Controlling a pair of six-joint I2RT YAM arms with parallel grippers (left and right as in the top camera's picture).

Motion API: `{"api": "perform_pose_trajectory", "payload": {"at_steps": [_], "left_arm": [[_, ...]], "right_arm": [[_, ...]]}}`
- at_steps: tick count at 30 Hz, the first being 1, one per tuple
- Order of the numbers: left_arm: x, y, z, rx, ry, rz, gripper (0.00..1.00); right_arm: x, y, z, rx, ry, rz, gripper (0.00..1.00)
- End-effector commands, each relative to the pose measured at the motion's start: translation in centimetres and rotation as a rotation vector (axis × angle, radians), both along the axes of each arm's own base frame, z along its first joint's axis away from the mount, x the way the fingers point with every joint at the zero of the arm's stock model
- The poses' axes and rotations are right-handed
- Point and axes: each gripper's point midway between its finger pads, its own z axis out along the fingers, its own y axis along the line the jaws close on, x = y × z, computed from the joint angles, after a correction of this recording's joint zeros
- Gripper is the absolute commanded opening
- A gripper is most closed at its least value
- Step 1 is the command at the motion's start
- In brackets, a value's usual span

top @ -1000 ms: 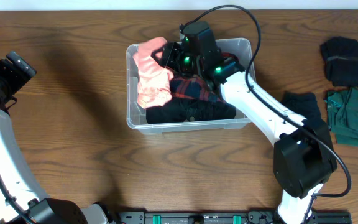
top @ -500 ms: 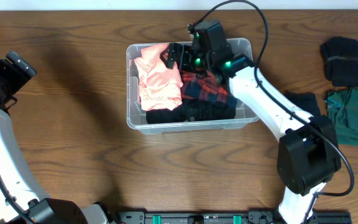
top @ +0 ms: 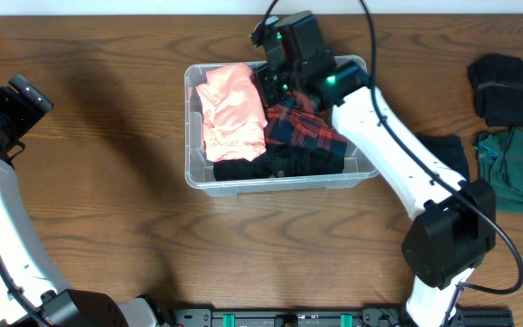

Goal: Pack container
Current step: 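Lower the pink shirt into the bin's left side and release it, then press the pink shirt flat with the right gripper and withdraw right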

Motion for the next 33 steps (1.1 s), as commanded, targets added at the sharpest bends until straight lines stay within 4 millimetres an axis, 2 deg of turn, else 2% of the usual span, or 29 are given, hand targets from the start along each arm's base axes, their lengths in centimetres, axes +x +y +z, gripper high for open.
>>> {"api": "perform_pose_trajectory", "payload": {"at_steps": [1, 7, 13, 16, 20, 22, 25, 28, 31, 33], "left_arm": [[0.1, 0.0, -0.1, -0.001, 0.000, -0.010, 0.98], [0.1, 0.0, -0.1, -0.001, 0.000, -0.010, 0.98], [0.1, 0.0, -0.1, -0.001, 0.000, -0.010, 0.98], [0.1, 0.0, -0.1, -0.001, 0.000, -0.010, 0.98], [0.1, 0.0, -0.1, -0.001, 0.000, -0.010, 0.98], [0.1, 0.0, -0.1, -0.001, 0.000, -0.010, 0.98], [0.1, 0.0, -0.1, -0.001, 0.000, -0.010, 0.98], [0.1, 0.0, -0.1, -0.001, 0.000, -0.010, 0.98], [0.1, 0.0, -0.1, -0.001, 0.000, -0.010, 0.98], [0.1, 0.0, -0.1, -0.001, 0.000, -0.010, 0.98]], "right_arm": [[0.0, 1.1, -2.4, -0.078, -0.008, 0.026, 0.08], [-0.5, 3.1, -7.8, -0.130, 0.059, 0.060, 0.06], [-0.1, 2.3, -13.7, -0.199, 0.144, 0.011, 0.06], [0.3, 1.8, -13.9, -0.197, 0.149, -0.012, 0.04], [1.3, 1.9, -10.8, -0.161, 0.095, -0.025, 0.04], [1.4, 1.9, -8.2, -0.137, 0.061, -0.027, 0.10], [1.3, 1.7, -3.0, -0.090, 0.005, -0.038, 0.29], [0.8, 0.4, 1.9, -0.057, -0.042, -0.054, 0.60], [0.6, -2.2, 5.7, -0.031, -0.072, -0.098, 0.73], [0.6, -5.1, 7.5, -0.022, -0.076, -0.152, 0.81]]}}
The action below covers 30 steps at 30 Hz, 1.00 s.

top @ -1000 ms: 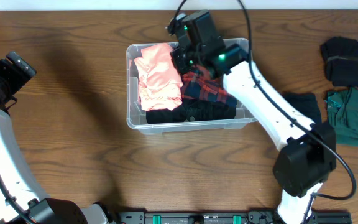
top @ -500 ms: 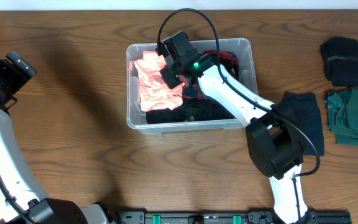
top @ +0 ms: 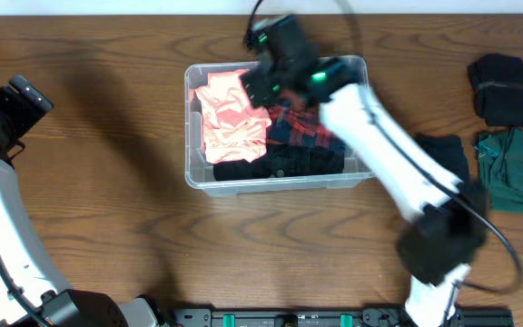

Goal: Pack container
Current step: 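Press the pink shirt flat with the right gripper and withdraw right, then reach the right gripper to the black folded garment and grasp it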

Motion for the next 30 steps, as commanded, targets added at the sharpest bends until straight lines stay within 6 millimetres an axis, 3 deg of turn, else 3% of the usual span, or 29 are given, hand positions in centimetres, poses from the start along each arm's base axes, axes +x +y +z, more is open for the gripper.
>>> {"api": "perform_pose_trajectory", "payload": {"at_steps": [1, 6, 14, 19, 23, 30], "left_arm": [[0.2, 0.0, -0.1, -0.001, 0.000, -0.010, 0.98], [0.2, 0.0, -0.1, -0.001, 0.000, -0.010, 0.98], [0.2, 0.0, -0.1, -0.001, 0.000, -0.010, 0.98], [0.1, 0.0, -0.1, -0.001, 0.001, -0.010, 0.98], [0.2, 0.0, -0.1, -0.001, 0.000, -0.010, 0.98], [0.1, 0.0, -0.1, -0.001, 0.001, -0.010, 0.98]], "right_arm": [[0.9, -5.5, 6.5, 0.049, -0.091, -0.112, 0.83], [1.9, -14.5, 7.4, 0.038, -0.047, -0.300, 0.89], [3.3, -32.2, 5.1, 0.051, 0.047, -0.647, 0.90], [2.6, -41.4, 3.1, 0.165, 0.101, -0.757, 0.94], [1.6, -46.7, -0.2, 0.236, 0.169, -0.801, 0.94], [-0.9, -53.5, -6.5, 0.244, 0.281, -0.883, 0.95]]}}
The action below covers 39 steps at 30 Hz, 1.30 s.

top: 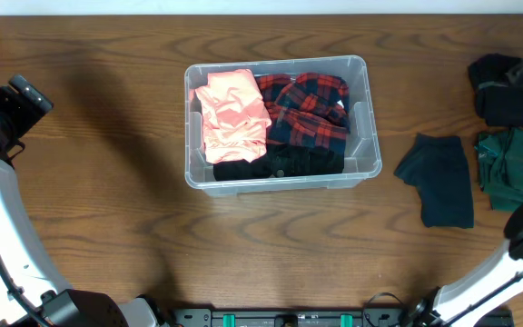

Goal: Pack container
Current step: 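Reach the right gripper to the black folded garment and grasp it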

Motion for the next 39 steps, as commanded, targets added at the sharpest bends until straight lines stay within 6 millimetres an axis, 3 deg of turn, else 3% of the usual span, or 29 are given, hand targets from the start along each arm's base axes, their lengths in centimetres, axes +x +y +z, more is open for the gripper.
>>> {"api": "perform_pose_trajectory", "payload": {"at_steps": [1, 7, 14, 23, 39], "left_arm": [[0.1, 0.0, -0.1, -0.001, 0.001, -0.010, 0.98], [0.2, 0.0, -0.1, -0.001, 0.000, -0.010, 0.98], [0.2, 0.0, -0.1, -0.001, 0.000, -0.010, 0.98], [0.2, 0.0, -0.1, -0.001, 0.000, -0.010, 0.98], [0.1, 0.0, -0.1, -0.001, 0.001, -0.010, 0.98]], "right_arm": [[-0.7, -1.6, -1.9, 0.031, 0.001, 0.028, 0.95], [-1.4, -5.0, -4.2, 0.058, -0.055, 0.062, 0.95], [-0.8, -7.1, -6.8, 0.077, -0.138, 0.118, 0.95], [1.6, -7.1, -11.6, 0.129, -0.225, 0.183, 0.94], [4.3, -7.9, -14.5, 0.122, -0.291, 0.155, 0.88]]}}
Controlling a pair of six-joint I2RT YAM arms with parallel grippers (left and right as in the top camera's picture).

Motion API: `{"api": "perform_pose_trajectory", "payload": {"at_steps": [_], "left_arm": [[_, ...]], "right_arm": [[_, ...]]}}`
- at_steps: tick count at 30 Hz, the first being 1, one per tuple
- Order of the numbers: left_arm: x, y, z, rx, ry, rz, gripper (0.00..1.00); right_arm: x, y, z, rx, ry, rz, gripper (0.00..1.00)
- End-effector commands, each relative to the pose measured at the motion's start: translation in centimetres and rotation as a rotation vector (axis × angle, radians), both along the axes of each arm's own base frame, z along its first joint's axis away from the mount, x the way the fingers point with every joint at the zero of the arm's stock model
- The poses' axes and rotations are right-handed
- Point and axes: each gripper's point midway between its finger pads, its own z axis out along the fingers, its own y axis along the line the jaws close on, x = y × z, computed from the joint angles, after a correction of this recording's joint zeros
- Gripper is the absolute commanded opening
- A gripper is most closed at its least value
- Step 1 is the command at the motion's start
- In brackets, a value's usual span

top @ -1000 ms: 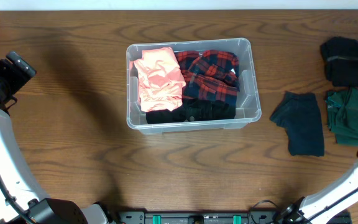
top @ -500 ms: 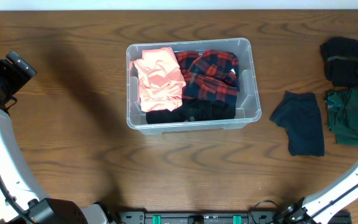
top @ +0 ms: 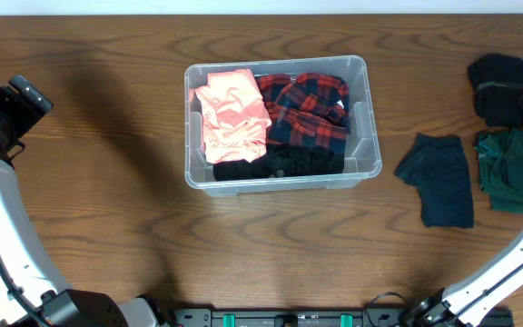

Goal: Pack container
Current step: 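Reach the right gripper to the black folded garment and grasp it, then carry the black garment with the right gripper and lower it into the bin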

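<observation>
The clear plastic container [top: 363, 136] stands mid-table. Inside it lie a pink garment [top: 232, 113] on the left, a red and navy plaid garment [top: 309, 109] on the right, and a black garment [top: 280, 165] along the front. My right gripper shows only partly at the frame's right edge, between a black bundle [top: 499, 86] and a green folded garment [top: 508, 168]; its fingers are not readable. My left gripper [top: 12, 107] hangs at the far left, away from everything, its jaws unclear.
A dark teal garment [top: 441, 177] lies flat on the wood between the container and the green one. The left arm's white link runs down the left edge. The black base rail sits along the front edge.
The right gripper has shifted a little nearer along the right edge, from beside the black bundle's top to just below it. Container contents and the left arm are unchanged.
My right gripper was over the back of the container at the plaid garment. It was then over the boundary of pink and plaid. Later it stood at the far right by the black bundle, with the plaid left lying in the container, and it stays there now.
</observation>
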Motion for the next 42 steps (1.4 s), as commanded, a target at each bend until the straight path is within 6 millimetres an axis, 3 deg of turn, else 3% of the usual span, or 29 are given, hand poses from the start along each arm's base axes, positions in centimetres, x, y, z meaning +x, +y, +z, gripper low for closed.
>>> {"api": "perform_pose_trajectory", "payload": {"at_steps": [1, 12, 17, 30, 33, 38, 42], "left_arm": [[0.1, 0.0, -0.1, -0.001, 0.000, -0.010, 0.98], [0.1, 0.0, -0.1, -0.001, 0.000, -0.010, 0.98], [0.1, 0.0, -0.1, -0.001, 0.000, -0.010, 0.98], [0.1, 0.0, -0.1, -0.001, 0.000, -0.010, 0.98], [0.1, 0.0, -0.1, -0.001, 0.000, -0.010, 0.98], [0.1, 0.0, -0.1, -0.001, 0.000, -0.010, 0.98], [0.1, 0.0, -0.1, -0.001, 0.000, -0.010, 0.98]], "right_arm": [[0.7, 1.4, -1.7, 0.068, 0.011, 0.004, 0.87], [2.0, 3.0, -2.3, 0.110, 0.008, 0.011, 0.77], [3.0, 4.3, -2.1, 0.121, 0.005, 0.021, 0.66], [3.3, 6.3, -2.6, 0.154, 0.042, 0.045, 0.10], [3.0, 6.6, -2.7, 0.170, 0.059, 0.045, 0.01], [3.0, 7.9, -1.0, 0.194, 0.060, 0.070, 0.01], [3.3, 9.2, 2.4, 0.177, 0.043, 0.093, 0.01]]}}
